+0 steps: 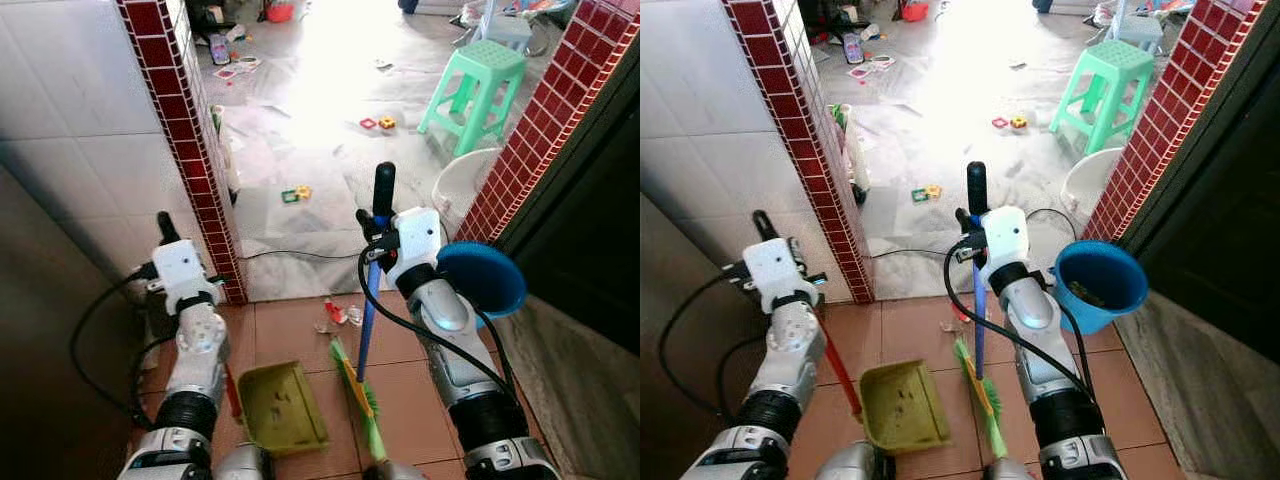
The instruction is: Sweep floor
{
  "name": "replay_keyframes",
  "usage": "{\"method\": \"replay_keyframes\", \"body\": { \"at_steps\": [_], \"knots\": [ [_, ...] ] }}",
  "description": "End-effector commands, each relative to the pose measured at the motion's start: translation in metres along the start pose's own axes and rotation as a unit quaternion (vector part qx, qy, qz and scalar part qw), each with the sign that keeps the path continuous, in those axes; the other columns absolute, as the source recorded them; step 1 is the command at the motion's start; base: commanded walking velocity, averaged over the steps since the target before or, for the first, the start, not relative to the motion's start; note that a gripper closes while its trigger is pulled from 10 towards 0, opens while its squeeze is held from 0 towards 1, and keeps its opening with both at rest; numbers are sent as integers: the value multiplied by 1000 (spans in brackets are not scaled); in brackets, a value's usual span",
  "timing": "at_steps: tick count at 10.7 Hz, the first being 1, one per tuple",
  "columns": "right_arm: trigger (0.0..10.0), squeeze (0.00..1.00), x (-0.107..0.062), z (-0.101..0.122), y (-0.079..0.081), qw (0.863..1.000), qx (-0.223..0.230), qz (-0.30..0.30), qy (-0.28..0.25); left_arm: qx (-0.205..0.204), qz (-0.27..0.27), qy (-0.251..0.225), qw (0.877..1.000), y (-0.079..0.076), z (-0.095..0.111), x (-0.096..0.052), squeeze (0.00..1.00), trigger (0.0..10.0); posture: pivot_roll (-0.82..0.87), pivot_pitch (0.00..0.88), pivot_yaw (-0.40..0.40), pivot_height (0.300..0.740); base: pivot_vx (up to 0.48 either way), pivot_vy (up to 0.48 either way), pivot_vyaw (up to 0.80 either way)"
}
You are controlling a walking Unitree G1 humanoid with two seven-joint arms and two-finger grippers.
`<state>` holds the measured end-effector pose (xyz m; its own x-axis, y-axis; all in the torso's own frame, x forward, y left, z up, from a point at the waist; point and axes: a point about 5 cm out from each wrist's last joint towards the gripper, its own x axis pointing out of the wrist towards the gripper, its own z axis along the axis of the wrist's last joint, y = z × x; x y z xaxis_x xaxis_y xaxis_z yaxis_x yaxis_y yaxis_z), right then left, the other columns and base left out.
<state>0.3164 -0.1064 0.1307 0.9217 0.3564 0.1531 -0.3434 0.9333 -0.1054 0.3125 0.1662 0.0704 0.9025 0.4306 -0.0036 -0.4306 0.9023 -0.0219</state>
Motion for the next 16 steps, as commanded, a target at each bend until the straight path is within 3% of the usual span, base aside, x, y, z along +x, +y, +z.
{"method": "replay_keyframes", "body": {
  "at_steps": [1, 4, 5, 9, 12, 16],
  "knots": [
    [10000, 0, 8, 25, -5, 998, -19, -10, -56, -13, 3, -31, 999, -4, 15, 7, 0, 10000, -137, 43, 26, 740, 0, 0, 0],
    [10000, 0, 12, 45, -26, 991, -61, -71, -99, -15, 4, -55, 998, -6, 24, 7, 0, 10000, -144, 43, 28, 740, 120, 0, 0],
    [10000, 0, 14, 49, -23, 989, -81, -57, -109, -13, 11, -52, 999, -3, 24, 9, 0, 10000, -149, 45, 29, 740, 442, 0, 0],
    [10000, 0, 15, 44, -26, 991, -77, -52, -95, -8, 18, -59, 998, -1, 24, 8, 0, 10000, -151, 48, 18, 740, 457, 0, 0],
    [10000, 0, 15, 42, -22, 991, -87, -42, -96, -3, 8, -75, 997, -4, 27, 5, 0, 10000, -150, 50, 20, 740, 480, 0, 800],
    [10000, 0, 13, 41, -21, 990, -94, -37, -96, 4, 16, -66, 998, -3, 23, 4, 0, 10000, -150, 53, 21, 740, 0, 0, 200]
  ]
}}
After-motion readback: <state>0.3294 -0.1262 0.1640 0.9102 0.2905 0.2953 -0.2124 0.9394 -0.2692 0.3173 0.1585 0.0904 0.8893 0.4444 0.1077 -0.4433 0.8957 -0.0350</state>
